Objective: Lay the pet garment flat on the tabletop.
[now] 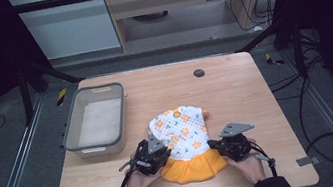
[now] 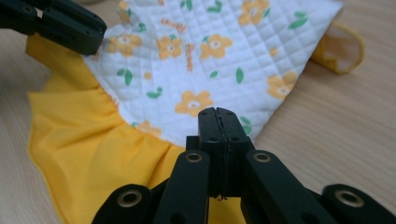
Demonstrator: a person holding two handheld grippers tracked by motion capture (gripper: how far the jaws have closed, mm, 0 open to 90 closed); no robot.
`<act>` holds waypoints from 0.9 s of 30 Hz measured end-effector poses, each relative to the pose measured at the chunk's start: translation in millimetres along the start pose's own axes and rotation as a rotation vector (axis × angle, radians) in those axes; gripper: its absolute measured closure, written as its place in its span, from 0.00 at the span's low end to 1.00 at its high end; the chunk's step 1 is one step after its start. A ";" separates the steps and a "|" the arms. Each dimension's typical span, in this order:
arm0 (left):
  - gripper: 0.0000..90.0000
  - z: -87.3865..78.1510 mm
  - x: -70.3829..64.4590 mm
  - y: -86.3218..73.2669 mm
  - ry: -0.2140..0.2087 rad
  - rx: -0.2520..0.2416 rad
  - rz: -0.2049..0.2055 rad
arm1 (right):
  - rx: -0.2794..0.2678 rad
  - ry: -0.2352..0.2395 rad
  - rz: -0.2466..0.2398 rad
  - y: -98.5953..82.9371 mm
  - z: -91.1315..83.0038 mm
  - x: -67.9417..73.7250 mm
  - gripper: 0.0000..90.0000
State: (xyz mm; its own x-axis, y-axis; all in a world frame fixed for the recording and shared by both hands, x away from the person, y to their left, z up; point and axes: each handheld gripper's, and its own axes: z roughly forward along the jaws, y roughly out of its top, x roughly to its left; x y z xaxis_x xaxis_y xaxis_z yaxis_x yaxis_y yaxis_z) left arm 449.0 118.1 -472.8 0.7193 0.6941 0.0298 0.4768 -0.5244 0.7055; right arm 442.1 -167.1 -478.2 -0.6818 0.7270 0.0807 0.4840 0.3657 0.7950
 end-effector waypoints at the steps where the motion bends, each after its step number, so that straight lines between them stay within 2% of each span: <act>1: 0.88 1.2 1.2 -2.7 0.003 0.016 -0.002 | 0.014 0.003 -0.003 -1.6 3.0 0.5 1.00; 3: 0.88 2.6 3.0 -7.9 -0.004 0.048 -0.011 | 0.041 0.010 -0.010 -4.5 7.3 2.1 1.00; 7: 0.87 1.5 2.5 -15.3 -0.017 0.074 -0.009 | 0.064 0.020 -0.014 -8.5 9.1 5.2 1.00; 11: 0.86 -0.2 -2.1 -18.8 -0.018 0.076 0.001 | 0.100 0.027 -0.019 -13.3 8.9 9.5 1.00; 16: 0.85 -4.8 -8.4 -23.7 -0.033 0.077 0.016 | 0.139 0.065 -0.016 -21.7 3.3 16.6 1.00; 23: 0.80 -8.4 -11.6 -27.7 -0.045 0.074 0.034 | 0.153 0.097 -0.004 -25.0 -0.5 21.8 1.00; 27: 0.78 -10.8 -12.0 -29.3 -0.052 0.076 0.027 | 0.153 0.118 -0.006 -27.2 -2.6 26.3 0.99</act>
State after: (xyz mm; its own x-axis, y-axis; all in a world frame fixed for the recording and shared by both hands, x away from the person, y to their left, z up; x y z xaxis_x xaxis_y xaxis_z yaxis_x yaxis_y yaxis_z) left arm 421.0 130.5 -486.2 0.7566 0.6538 0.0094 0.4926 -0.5794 0.6494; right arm 409.6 -159.5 -496.2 -0.7402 0.6547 0.1534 0.5515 0.4605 0.6956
